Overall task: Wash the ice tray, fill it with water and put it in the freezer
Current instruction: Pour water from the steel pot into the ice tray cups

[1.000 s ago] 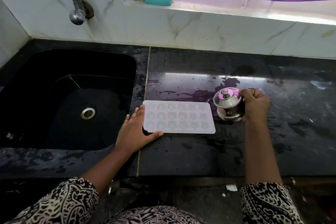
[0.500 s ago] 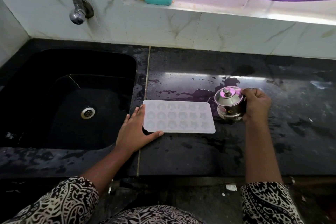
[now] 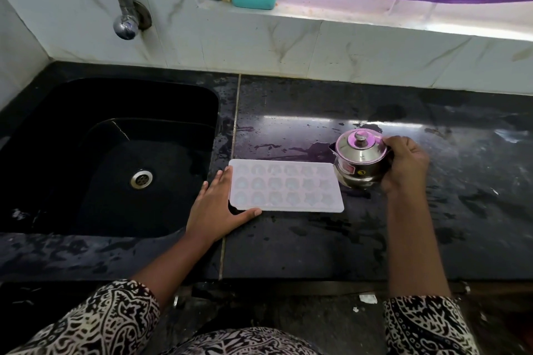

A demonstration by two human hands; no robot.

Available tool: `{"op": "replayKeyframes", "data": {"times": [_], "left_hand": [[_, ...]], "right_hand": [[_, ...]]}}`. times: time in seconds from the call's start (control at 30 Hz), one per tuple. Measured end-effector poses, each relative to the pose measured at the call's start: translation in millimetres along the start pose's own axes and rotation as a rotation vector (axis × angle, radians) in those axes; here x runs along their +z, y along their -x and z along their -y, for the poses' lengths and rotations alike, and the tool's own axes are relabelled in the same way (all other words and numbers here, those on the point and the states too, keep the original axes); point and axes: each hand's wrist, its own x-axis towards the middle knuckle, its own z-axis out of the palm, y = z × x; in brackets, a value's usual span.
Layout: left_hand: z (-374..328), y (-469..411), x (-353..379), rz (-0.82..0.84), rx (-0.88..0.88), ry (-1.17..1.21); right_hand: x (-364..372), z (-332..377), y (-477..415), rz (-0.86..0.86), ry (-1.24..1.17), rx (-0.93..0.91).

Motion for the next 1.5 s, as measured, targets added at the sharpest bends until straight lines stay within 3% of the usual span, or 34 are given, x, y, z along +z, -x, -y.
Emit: {"op": "replayKeyframes", "data": {"times": [0.3,0.57,1.5], "left_hand": [[0,0,0,-0.013,0.006,0.002],[0,1,1,-0.014,0.018,0.001],[0,1,-1,-0.019,0.051,-0.036]], "right_hand": [[43,-24,28,0.149,-0.001,0.099],[80,-43,50,0.234,0.132,0.065],[100,-59,69,0.168,0.444,-0.074]]}}
